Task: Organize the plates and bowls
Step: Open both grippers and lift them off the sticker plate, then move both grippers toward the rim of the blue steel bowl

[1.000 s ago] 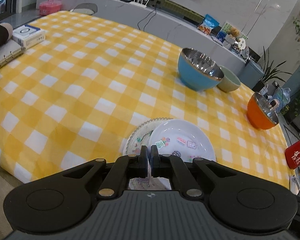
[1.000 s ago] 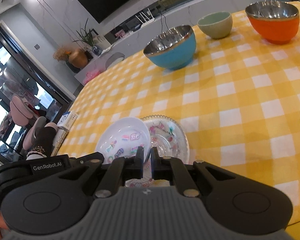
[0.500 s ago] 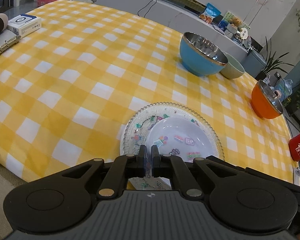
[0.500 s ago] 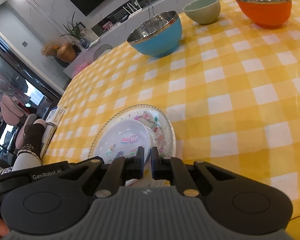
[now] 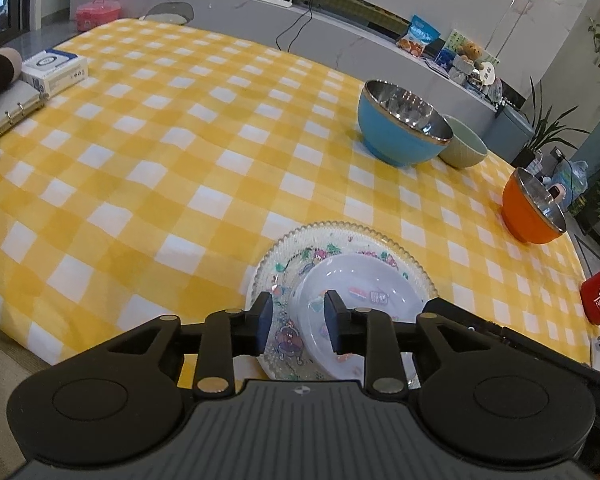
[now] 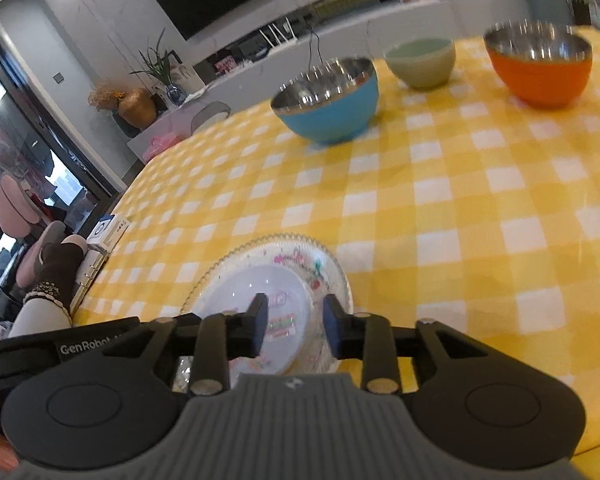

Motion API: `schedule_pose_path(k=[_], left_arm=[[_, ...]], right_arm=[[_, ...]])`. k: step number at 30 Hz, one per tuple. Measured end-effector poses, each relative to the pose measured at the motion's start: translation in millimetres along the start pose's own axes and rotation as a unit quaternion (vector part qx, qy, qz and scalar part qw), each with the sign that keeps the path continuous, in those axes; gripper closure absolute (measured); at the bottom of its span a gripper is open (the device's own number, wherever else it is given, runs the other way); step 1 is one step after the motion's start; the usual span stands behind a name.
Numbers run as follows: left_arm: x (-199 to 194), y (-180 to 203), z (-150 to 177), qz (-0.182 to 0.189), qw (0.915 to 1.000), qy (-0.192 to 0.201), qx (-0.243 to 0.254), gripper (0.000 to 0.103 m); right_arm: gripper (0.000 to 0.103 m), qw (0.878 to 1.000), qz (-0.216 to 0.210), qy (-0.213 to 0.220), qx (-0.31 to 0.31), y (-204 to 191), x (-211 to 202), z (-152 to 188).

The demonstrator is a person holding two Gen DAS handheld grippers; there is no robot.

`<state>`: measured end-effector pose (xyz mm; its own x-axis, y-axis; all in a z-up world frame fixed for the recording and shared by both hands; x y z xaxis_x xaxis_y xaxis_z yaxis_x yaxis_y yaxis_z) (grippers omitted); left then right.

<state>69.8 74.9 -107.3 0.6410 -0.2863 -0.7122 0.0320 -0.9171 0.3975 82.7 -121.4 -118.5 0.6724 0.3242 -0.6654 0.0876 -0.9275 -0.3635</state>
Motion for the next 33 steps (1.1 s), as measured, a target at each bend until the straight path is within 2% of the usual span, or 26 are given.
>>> schedule_pose_path(k=[7,13,18,21,24,33], left_arm=[[-9,13,-18,0.001,0.9995,0.028,0.013,0.064],[-7,31,-37,0.005,0.9984,0.044,0.035,0.052],[1,44,-56,0.003,0.9974,0.055,0.046,0.04],[7,50,-69,0.008,0.9971,0.06,0.047,0.037],[16,55,-80,0.014,0.9969,0.062,0.047,0.037],[47,58,-117,0.016,0.9963,0.076,0.038,0.037]], right_arm=[[0.062,0.999,0.026,0.038,-0.029,3,-8,-13],[0.054,0.997,0.049,0.056,0.002,20,-9,-36],[0.041,0.994,0.066,0.078,0.032,33,-12,-61],[0.033,0.992,0.072,0.085,0.056,39,-9,-75],[0.031,0.99,0.074,0.091,0.075,42,-6,-89],[0.03,0.984,0.083,0.1,0.123,58,16,-131]])
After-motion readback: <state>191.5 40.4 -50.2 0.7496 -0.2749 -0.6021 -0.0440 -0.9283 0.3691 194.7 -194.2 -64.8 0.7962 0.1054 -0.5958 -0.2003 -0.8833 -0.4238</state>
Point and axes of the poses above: each gripper's, at about its wrist camera, not at the fingertips, and x roughly the way its jaws point, y to its right, z to its underside, the point moved 9 cm from there along x, roughly the way its jaws point, and after that the axes turned 8 degrees about z, right-handed, at the moved point
